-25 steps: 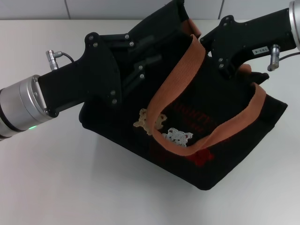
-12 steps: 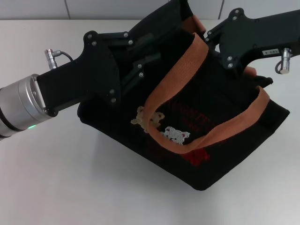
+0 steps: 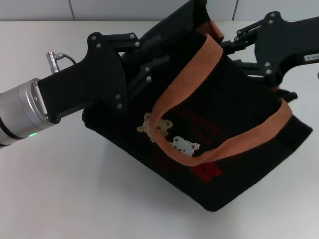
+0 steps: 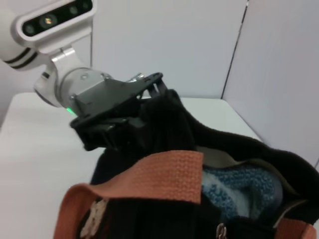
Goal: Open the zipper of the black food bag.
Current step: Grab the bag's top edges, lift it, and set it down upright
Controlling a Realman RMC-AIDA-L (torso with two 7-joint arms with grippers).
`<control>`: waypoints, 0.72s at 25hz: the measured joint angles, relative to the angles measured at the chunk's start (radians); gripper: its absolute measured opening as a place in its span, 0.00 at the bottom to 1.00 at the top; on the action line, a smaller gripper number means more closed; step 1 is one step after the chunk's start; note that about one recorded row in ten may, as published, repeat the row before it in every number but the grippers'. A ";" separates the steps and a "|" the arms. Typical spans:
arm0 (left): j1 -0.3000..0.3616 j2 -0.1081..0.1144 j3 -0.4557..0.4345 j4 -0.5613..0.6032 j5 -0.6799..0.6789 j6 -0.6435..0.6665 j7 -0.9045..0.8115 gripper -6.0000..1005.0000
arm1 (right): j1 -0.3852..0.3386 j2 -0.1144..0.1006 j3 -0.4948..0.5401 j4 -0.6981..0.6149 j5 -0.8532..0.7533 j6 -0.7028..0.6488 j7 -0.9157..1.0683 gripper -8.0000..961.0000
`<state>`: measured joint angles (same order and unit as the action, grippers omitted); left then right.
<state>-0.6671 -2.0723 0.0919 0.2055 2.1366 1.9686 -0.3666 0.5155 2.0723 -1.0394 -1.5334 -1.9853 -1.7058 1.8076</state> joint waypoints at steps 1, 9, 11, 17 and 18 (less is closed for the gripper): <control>0.000 0.000 -0.001 0.000 0.000 0.000 0.000 0.20 | 0.000 0.000 0.000 0.000 0.000 0.000 0.000 0.25; -0.001 0.000 0.002 0.000 0.000 0.000 0.000 0.20 | 0.029 0.001 0.010 0.028 -0.046 -0.027 0.014 0.45; -0.003 0.000 0.003 0.000 0.000 0.000 0.000 0.20 | 0.037 0.004 0.008 0.043 -0.053 -0.023 0.014 0.44; -0.015 0.000 0.005 -0.002 0.003 0.000 0.000 0.20 | 0.052 0.008 -0.063 0.071 -0.053 0.065 0.013 0.42; -0.017 0.000 0.007 -0.003 0.004 0.000 0.000 0.20 | 0.050 0.009 -0.080 0.071 -0.051 0.089 0.013 0.41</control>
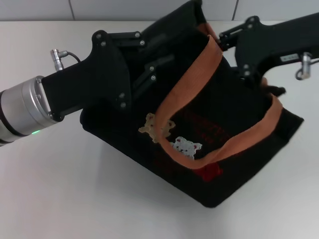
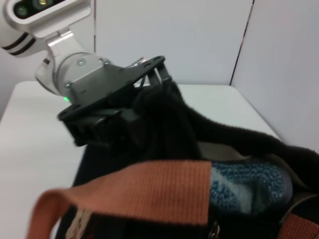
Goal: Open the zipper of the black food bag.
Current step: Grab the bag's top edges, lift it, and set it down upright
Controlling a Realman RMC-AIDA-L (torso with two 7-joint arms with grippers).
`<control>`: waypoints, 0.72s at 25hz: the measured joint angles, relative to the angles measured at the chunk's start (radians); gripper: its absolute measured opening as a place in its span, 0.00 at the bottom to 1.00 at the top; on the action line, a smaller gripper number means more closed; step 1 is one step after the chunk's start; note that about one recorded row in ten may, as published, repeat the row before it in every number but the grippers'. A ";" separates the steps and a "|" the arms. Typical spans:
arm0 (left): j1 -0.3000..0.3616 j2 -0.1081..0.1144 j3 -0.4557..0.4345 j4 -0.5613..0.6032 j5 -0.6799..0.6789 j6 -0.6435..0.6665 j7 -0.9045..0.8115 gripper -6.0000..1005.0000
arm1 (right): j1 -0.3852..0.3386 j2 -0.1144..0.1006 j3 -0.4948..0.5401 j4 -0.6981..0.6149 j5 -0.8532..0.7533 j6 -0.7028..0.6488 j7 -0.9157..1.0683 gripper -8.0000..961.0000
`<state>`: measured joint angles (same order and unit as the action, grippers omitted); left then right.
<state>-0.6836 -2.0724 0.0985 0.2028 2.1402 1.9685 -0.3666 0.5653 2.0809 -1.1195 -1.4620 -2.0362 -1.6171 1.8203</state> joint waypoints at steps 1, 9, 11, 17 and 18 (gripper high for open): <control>-0.002 0.000 0.003 -0.001 0.000 0.000 0.000 0.20 | -0.003 0.001 -0.015 0.000 0.002 0.020 -0.001 0.41; -0.006 0.000 0.009 -0.004 0.001 -0.001 0.000 0.20 | -0.034 0.005 -0.106 -0.007 0.017 0.151 -0.020 0.38; -0.005 0.000 0.009 -0.004 0.001 0.000 0.000 0.20 | -0.051 0.005 -0.115 -0.007 0.049 0.169 -0.054 0.37; -0.001 0.001 0.009 -0.006 0.001 0.000 0.000 0.20 | -0.088 0.005 -0.107 -0.015 0.138 0.182 -0.117 0.27; -0.001 0.001 0.009 -0.006 0.001 0.000 0.000 0.20 | -0.088 0.005 -0.106 -0.014 0.139 0.183 -0.119 0.25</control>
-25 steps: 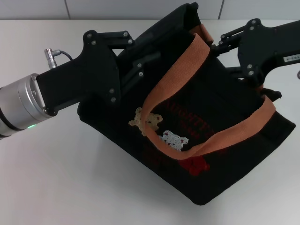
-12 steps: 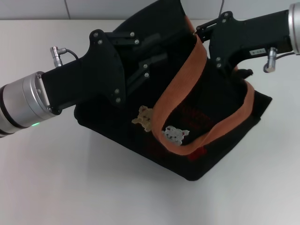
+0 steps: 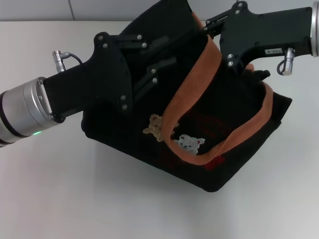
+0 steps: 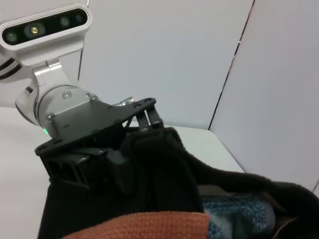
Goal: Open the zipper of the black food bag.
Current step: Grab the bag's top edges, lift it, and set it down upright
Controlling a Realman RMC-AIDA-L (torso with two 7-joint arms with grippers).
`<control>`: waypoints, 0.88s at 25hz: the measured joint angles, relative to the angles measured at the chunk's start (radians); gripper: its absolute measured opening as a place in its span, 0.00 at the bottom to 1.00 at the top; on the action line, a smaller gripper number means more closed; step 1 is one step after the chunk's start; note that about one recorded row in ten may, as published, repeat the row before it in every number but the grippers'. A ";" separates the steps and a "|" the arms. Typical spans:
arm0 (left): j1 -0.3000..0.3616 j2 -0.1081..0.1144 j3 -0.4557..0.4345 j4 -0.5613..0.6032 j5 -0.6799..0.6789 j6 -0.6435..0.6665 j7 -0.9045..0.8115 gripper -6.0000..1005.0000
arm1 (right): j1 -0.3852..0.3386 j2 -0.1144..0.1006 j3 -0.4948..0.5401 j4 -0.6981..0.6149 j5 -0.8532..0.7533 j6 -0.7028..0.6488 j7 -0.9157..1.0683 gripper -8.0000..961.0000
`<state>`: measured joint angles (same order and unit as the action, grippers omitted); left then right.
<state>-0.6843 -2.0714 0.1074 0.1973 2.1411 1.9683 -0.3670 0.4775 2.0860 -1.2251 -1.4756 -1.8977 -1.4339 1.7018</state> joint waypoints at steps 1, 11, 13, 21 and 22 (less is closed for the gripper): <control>0.000 0.000 0.000 0.000 0.000 0.000 -0.001 0.20 | 0.000 0.000 0.000 0.003 0.001 0.000 0.000 0.25; 0.001 0.001 -0.007 0.000 -0.006 -0.001 -0.008 0.20 | 0.010 -0.005 -0.025 0.039 -0.010 -0.005 -0.061 0.19; 0.003 0.000 -0.008 0.000 -0.009 -0.002 -0.010 0.20 | 0.010 -0.006 -0.021 0.035 -0.022 -0.021 -0.060 0.17; 0.005 -0.003 -0.009 -0.003 -0.035 -0.008 -0.013 0.20 | -0.001 -0.006 0.069 -0.042 -0.117 -0.206 -0.005 0.03; 0.005 -0.003 -0.009 -0.004 -0.039 -0.010 -0.013 0.20 | -0.008 -0.006 0.088 -0.055 -0.120 -0.227 -0.003 0.03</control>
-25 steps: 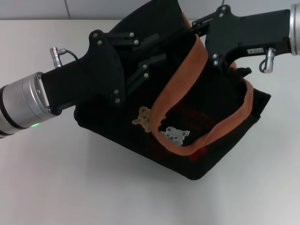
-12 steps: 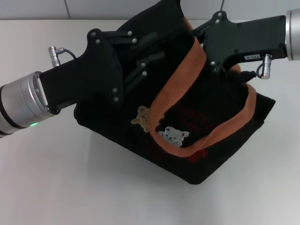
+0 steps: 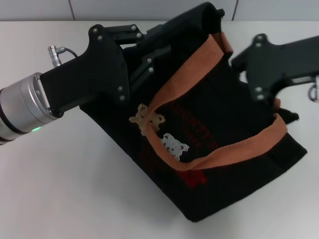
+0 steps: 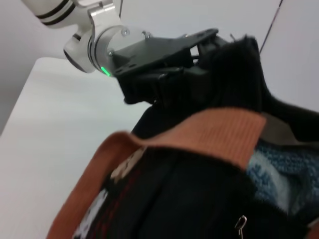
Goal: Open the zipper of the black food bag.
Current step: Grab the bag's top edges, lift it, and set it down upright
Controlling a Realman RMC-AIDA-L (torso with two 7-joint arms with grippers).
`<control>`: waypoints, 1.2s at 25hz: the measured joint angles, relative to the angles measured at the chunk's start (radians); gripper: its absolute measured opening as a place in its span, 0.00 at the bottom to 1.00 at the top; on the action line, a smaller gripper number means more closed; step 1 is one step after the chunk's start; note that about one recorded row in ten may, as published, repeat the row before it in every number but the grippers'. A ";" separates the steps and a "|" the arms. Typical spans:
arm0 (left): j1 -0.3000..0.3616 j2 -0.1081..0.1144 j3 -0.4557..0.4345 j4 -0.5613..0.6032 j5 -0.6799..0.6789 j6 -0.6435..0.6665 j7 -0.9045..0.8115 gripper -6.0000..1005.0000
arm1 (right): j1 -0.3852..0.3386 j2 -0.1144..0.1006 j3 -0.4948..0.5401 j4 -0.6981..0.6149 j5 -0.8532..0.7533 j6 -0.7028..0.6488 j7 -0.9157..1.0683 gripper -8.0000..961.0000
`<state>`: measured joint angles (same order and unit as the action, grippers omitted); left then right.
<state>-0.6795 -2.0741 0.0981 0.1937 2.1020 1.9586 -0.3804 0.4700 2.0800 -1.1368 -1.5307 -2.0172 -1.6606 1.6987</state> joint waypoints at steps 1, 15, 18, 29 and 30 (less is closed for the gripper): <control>0.000 0.000 0.000 -0.001 -0.002 -0.001 0.000 0.20 | -0.008 0.001 0.020 -0.013 0.000 -0.023 0.002 0.02; -0.006 0.000 -0.004 -0.019 -0.032 -0.023 0.000 0.20 | -0.108 0.001 0.331 -0.127 -0.013 -0.405 0.003 0.06; -0.006 0.000 -0.006 -0.023 -0.034 -0.029 0.000 0.20 | -0.127 0.001 0.399 -0.147 -0.033 -0.480 0.003 0.07; -0.006 0.000 -0.002 -0.025 -0.034 -0.036 0.000 0.20 | -0.132 -0.011 0.614 0.015 -0.099 -0.429 0.069 0.13; -0.004 0.000 -0.002 -0.025 -0.034 -0.036 0.000 0.20 | -0.132 -0.022 0.639 0.040 -0.099 -0.422 0.062 0.14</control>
<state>-0.6832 -2.0740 0.0958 0.1684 2.0680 1.9227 -0.3803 0.3381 2.0578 -0.4979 -1.4904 -2.1166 -2.0831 1.7604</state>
